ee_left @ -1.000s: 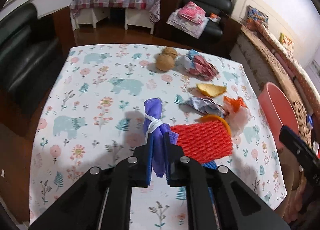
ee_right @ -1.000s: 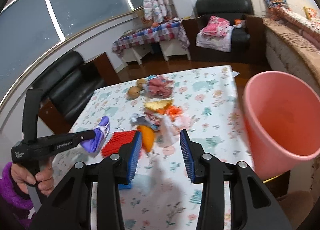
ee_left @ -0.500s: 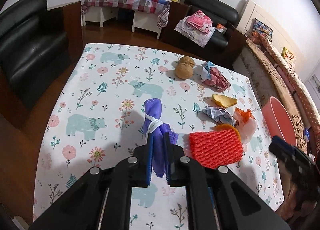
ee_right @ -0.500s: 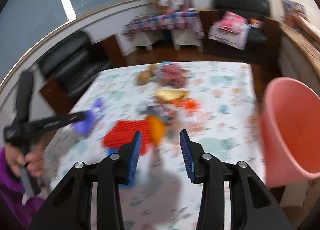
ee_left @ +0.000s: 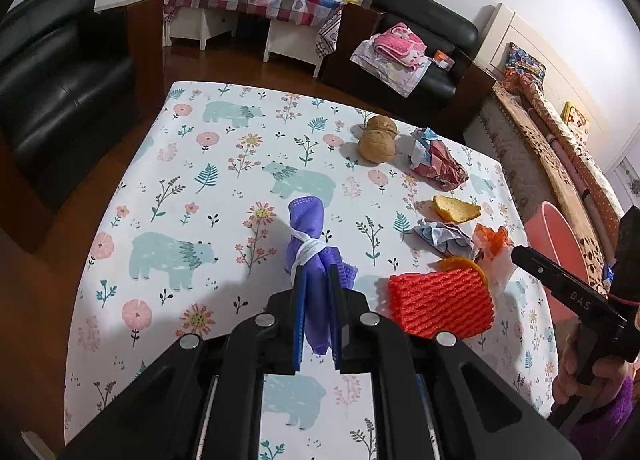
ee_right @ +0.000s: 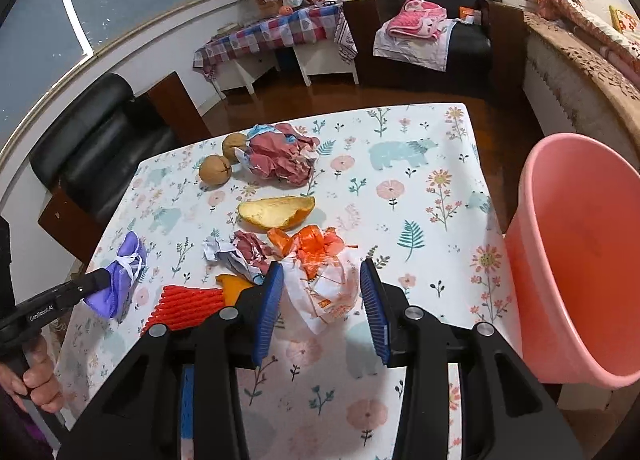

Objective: Collect trash
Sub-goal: 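Grasp the orange and white plastic wrapper with the right gripper, then carry the orange wrapper over the pink bucket with the right gripper, then open the left gripper to drop the purple cloth while the right gripper drops the orange wrapper into the bucket, then return the left gripper to the table and grasp the crumpled pink-white wrapper, then grasp the orange peel with the right gripper while the left gripper holds the wrapper, then carry the orange peel and crumpled wrapper over the pink bucket with both grippers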

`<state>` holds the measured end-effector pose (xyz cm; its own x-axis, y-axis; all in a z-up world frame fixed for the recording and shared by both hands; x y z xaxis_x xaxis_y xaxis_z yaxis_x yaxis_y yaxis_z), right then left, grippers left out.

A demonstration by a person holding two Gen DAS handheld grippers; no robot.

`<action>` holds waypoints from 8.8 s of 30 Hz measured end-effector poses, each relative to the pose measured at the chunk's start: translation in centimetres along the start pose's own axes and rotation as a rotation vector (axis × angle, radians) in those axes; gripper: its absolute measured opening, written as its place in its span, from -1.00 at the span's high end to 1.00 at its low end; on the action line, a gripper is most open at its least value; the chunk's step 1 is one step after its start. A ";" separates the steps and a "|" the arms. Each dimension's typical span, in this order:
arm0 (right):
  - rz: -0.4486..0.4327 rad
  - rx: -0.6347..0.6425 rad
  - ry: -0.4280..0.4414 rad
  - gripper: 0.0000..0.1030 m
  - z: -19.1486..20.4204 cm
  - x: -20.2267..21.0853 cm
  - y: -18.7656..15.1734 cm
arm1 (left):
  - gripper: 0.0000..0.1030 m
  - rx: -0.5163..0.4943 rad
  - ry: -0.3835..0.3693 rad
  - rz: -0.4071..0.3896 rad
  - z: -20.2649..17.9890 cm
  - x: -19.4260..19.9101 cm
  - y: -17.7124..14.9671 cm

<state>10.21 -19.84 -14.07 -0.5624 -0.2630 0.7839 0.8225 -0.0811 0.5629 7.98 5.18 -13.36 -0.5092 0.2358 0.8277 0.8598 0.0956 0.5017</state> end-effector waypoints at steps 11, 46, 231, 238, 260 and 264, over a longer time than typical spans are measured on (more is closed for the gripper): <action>0.013 -0.022 0.039 0.20 -0.1 -0.7 -0.7 | 0.82 -0.016 0.007 -0.005 -0.4 0.2 0.1; -0.322 -0.195 -0.169 0.37 -9.6 13.4 1.0 | 0.82 -0.302 -0.236 -0.184 -23.1 4.0 4.5; -0.284 -0.197 -0.210 0.81 -11.7 13.4 1.3 | 0.92 -0.329 -0.150 -0.148 -24.2 1.7 3.7; -0.284 -0.243 -0.244 0.81 -14.2 13.4 0.5 | 0.92 -0.399 -0.174 -0.140 -28.3 0.8 3.1; -0.239 -0.368 -0.309 0.81 -21.6 12.1 -2.1 | 0.92 -0.546 -0.271 -0.032 -38.4 -4.8 -0.3; -0.224 -0.384 -0.311 0.81 -22.6 11.5 -2.5 | 0.92 -0.550 -0.266 0.006 -39.1 -6.3 -0.9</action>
<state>3.62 -44.39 -12.37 -0.6783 0.0937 0.7288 0.6184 -0.4630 0.6350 8.87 -34.22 -9.25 -0.4164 0.4747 0.7754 0.6802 -0.4032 0.6122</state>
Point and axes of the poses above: each gripper's, at about its wrist camera, not at the fingertips, and x roughly against the way its jaws point, z to its left, y to its top, the point moved 8 cm from there along -x, roughly the way its jaws point, and after that the axes turned 4 degrees about z, right-handed, at the moved point
